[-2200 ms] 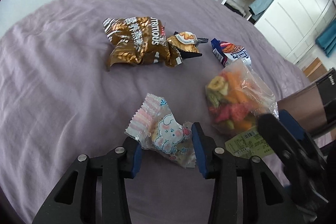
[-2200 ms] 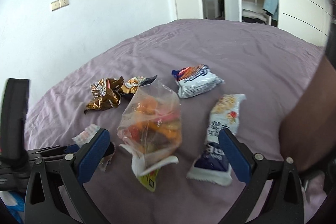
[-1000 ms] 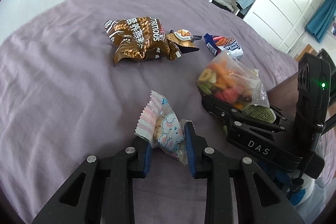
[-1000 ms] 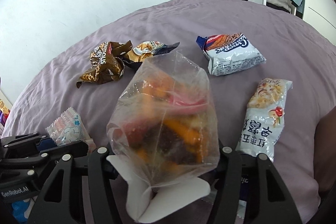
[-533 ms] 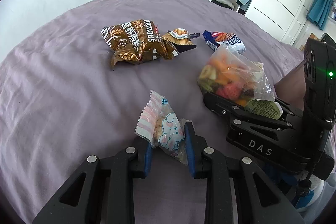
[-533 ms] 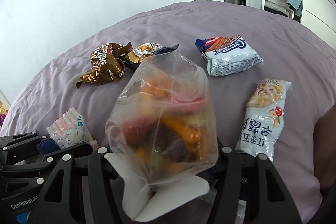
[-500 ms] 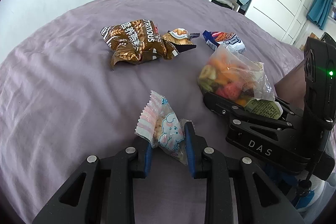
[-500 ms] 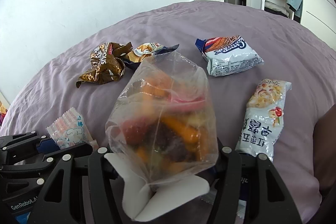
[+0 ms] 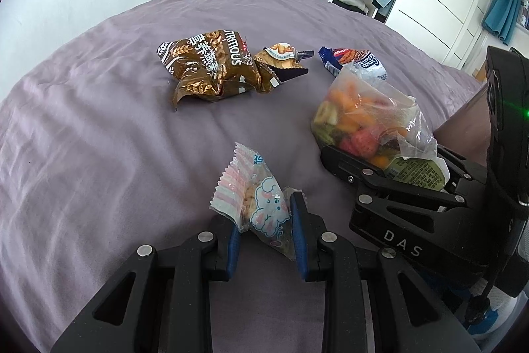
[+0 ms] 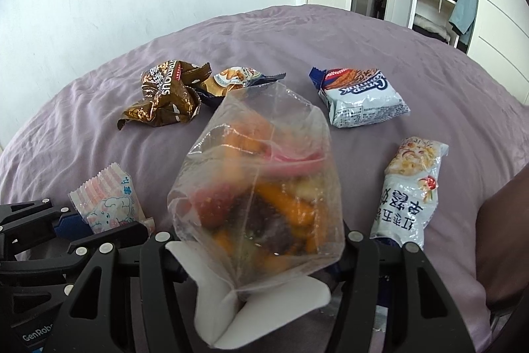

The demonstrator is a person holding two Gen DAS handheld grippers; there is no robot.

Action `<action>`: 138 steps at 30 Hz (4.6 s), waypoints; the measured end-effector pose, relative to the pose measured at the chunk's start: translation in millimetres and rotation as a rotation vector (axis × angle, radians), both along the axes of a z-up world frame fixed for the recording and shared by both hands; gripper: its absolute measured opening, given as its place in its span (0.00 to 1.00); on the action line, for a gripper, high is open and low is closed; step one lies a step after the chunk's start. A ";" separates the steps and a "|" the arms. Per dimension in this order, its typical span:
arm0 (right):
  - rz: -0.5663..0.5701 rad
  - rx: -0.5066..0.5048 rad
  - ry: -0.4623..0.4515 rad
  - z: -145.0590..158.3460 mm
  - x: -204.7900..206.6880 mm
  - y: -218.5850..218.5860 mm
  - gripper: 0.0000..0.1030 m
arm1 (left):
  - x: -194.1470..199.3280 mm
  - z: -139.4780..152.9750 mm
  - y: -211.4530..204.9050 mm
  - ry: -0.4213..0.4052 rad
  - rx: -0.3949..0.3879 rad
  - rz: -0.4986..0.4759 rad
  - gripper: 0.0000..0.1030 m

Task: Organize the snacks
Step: 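Lift the clear fruit bag with the right tool while the left tool holds the bunny pack, then carry the bunny pack and fruit bag toward the green tray with both tools, then lower the bunny pack with the left tool while the right tool lowers the fruit bag into the tray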

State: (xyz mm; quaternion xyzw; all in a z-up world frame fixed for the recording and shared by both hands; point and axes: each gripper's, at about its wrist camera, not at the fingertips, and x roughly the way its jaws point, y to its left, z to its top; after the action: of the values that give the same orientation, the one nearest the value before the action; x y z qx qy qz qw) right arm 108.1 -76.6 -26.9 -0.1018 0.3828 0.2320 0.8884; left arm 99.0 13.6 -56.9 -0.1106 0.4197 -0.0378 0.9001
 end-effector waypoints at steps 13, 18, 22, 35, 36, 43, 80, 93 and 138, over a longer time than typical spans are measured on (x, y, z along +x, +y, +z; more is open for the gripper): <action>-0.036 -0.021 -0.019 11.3 -7.1 3.7 0.83 | -0.2 -1.9 -0.5 -0.008 0.007 -0.008 0.23; -0.041 -0.013 -0.028 16.6 -11.8 2.6 0.83 | -0.2 -2.4 -0.5 -0.011 0.009 -0.011 0.22; -0.057 0.000 -0.028 19.8 -16.0 -2.3 0.83 | -0.5 -2.5 -0.5 -0.013 0.010 -0.012 0.22; -0.148 0.017 -0.046 47.3 -41.9 -31.4 0.83 | -3.7 -0.5 -5.6 -0.026 0.035 -0.013 0.22; -0.156 0.015 -0.046 48.7 -44.5 -33.8 0.83 | -4.0 0.1 -6.7 -0.029 0.042 -0.015 0.22; -0.215 0.012 -0.022 54.8 -66.4 -50.2 0.83 | -7.0 5.3 -9.5 -0.037 0.050 -0.026 0.21; -0.362 0.034 0.049 77.3 -162.2 -129.3 0.83 | -58.0 53.6 -85.7 -0.123 0.256 -0.143 0.21; -0.499 0.054 0.011 96.3 -211.9 -196.9 0.83 | -115.9 81.8 -163.2 -0.170 0.384 -0.336 0.21; -0.908 0.149 -0.142 107.0 -274.1 -455.7 0.83 | -156.5 118.5 -439.7 -0.341 0.490 -0.821 0.21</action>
State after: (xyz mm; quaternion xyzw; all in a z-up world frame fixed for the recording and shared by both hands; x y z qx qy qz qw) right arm -166.0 -532.3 80.1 0.1247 0.3091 -0.1610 0.9290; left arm -57.5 -426.1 61.6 0.2855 0.2721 -0.3063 0.8664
